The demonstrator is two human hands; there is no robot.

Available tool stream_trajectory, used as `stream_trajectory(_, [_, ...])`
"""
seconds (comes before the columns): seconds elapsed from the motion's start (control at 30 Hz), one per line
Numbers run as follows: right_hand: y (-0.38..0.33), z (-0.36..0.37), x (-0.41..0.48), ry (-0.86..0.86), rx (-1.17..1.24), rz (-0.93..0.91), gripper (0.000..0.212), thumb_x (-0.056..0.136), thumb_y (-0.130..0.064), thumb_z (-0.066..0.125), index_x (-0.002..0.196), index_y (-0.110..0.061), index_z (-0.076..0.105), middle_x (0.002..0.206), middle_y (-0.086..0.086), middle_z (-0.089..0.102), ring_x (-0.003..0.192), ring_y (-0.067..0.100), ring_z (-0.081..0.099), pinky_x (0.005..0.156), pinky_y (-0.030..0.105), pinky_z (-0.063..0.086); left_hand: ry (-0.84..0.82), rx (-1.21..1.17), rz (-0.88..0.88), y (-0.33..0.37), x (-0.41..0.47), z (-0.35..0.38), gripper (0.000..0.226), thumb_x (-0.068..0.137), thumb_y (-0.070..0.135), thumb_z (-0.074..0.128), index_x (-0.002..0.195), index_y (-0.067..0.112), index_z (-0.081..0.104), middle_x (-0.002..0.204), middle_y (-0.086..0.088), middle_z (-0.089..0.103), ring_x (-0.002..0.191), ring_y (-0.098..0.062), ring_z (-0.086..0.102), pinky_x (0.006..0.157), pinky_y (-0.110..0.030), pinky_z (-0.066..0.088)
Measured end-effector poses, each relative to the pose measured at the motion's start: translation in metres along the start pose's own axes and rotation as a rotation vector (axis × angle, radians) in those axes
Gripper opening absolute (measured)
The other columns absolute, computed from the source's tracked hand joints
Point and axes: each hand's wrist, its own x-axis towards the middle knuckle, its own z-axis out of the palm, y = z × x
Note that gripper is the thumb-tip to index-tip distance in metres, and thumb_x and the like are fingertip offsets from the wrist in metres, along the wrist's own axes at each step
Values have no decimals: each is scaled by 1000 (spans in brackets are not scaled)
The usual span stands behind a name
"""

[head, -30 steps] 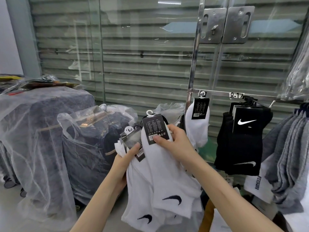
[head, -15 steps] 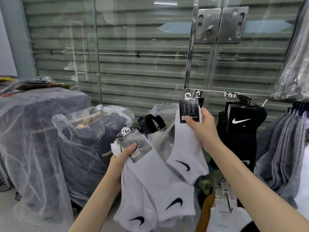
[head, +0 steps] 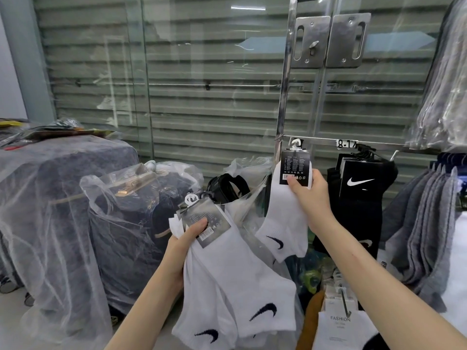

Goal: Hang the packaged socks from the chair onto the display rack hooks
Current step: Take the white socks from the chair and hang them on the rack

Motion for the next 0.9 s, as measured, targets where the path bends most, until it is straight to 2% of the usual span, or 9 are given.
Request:
stream_trajectory(0.1, [3, 0, 2, -46, -57, 36, 21, 89, -18, 58, 105, -13, 46, 107, 2, 57, 104, 25, 57, 88, 40, 49, -19, 3, 30, -2, -8, -1, 12, 87, 3, 56, 92, 5, 66, 66, -4, 75, 57, -12, 71, 47, -18, 53])
stream_trajectory(0.17, [4, 3, -2, -58, -223, 45, 30, 89, -16, 56, 111, -11, 36, 122, 8, 47, 101, 21, 50, 80, 34, 42, -28, 9, 11, -3, -12, -3, 28, 73, 15, 72, 100, 7, 69, 82, -8, 76, 67, -18, 73, 53, -23, 56])
stream_trajectory(0.23, [6, 7, -13, 84, -504, -127, 46, 85, -11, 56, 123, -5, 32, 132, 14, 33, 101, 26, 46, 82, 34, 39, -32, 27, -3, -4, -13, -4, 44, 66, 23, 74, 107, 9, 69, 91, -11, 76, 74, -21, 73, 57, -27, 57])
stream_trajectory(0.3, [6, 13, -26, 263, -726, -421, 53, 80, -13, 59, 126, -4, 35, 129, 16, 35, 103, 28, 46, 83, 36, 38, -27, 34, -10, -3, -12, -2, 51, 64, 28, 72, 111, 9, 68, 94, -11, 75, 75, -21, 73, 59, -27, 57])
stream_trajectory(0.37, [1, 19, -29, 341, -749, -585, 49, 80, -17, 61, 122, -4, 42, 125, 16, 42, 105, 25, 45, 82, 34, 38, -25, 40, -6, -2, -12, 2, 52, 64, 25, 74, 112, 9, 67, 93, -10, 75, 75, -21, 73, 60, -27, 57])
stream_trajectory(0.53, [-8, 26, -9, 320, -733, -521, 18, 86, -23, 56, 99, -10, 53, 109, 11, 45, 95, 26, 46, 76, 33, 34, -42, 36, 5, -4, -14, 3, 55, 65, 26, 71, 116, 8, 65, 96, -11, 74, 77, -22, 72, 65, -30, 57])
stream_trajectory(0.77, [-8, 28, 8, 142, -880, -401, 16, 90, -19, 48, 101, -13, 58, 100, 7, 46, 95, 25, 45, 81, 34, 36, -86, 32, 46, 1, -15, 11, 47, 66, 24, 73, 110, 8, 67, 89, -9, 76, 73, -21, 73, 58, -27, 57])
stream_trajectory(0.83, [-14, 28, 0, 24, -727, -387, 18, 90, -28, 49, 96, -14, 59, 94, 2, 56, 90, 20, 52, 82, 35, 43, -101, 43, 79, 6, -14, 15, 45, 65, 23, 77, 107, 9, 68, 86, -7, 77, 72, -19, 74, 56, -24, 56])
stream_trajectory(0.9, [-25, 32, -17, -286, -455, -284, 31, 83, -50, 53, 92, -22, 58, 85, -6, 62, 80, 11, 58, 73, 31, 51, -107, 58, 125, 10, -11, 21, 42, 66, 23, 73, 105, 9, 68, 84, -5, 77, 72, -17, 74, 55, -22, 55])
